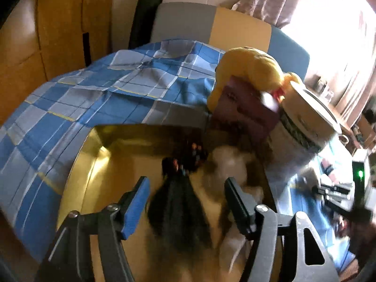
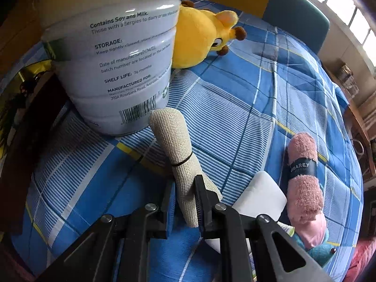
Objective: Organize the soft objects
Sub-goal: 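Lower the hair tie bundle into the gold tray and open the left gripper, then carry the beige strip into the gold tray and open the right gripper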
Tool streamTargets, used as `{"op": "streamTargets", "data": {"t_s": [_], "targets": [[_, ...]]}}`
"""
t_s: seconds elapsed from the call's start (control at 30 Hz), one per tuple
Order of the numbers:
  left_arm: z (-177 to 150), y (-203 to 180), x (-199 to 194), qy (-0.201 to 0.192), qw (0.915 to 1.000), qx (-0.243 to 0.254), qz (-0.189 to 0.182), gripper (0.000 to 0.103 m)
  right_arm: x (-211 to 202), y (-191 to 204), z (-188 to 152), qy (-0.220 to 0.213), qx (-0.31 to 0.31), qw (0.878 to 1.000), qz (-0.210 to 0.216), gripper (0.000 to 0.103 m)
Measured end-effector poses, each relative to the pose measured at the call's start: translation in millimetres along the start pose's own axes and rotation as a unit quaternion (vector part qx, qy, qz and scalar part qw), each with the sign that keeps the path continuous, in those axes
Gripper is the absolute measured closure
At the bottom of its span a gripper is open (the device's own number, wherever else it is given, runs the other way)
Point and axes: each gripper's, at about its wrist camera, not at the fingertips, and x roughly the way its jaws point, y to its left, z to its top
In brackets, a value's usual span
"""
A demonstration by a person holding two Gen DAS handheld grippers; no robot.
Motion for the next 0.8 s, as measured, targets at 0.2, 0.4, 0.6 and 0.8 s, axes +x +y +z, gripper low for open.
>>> {"op": "streamTargets", "data": {"t_s": [0.2, 0.4, 0.6, 0.8], "targets": [[-28.5, -7.1, -20.4, 0.0, 1.0, 0.0, 0.0, 0.032, -9.1, 1.4, -3.7, -0.011, 0.027, 1.0, 0.009, 0.09], [-44.0, -13.5, -34.4, -0.001, 1.0, 0.005, 0.002, 0.027, -27.7, 7.8, -10.2, -0.029, 0.055, 0.997, 0.043, 0.09], [-49.1, -15.7, -44.0, -0.015, 0.9998, 0.01, 0.005, 0.025, -37.4, 12.5, -23.6, -0.031, 0.099, 0.99, 0.094, 0.09], [-52.0, -13.7, -46.6, -0.016, 0.9998, 0.006, 0.004, 0.023, -48.2, 14.8, -40.6, -0.04, 0.161, 0.97, 0.176, 0.09]]}}
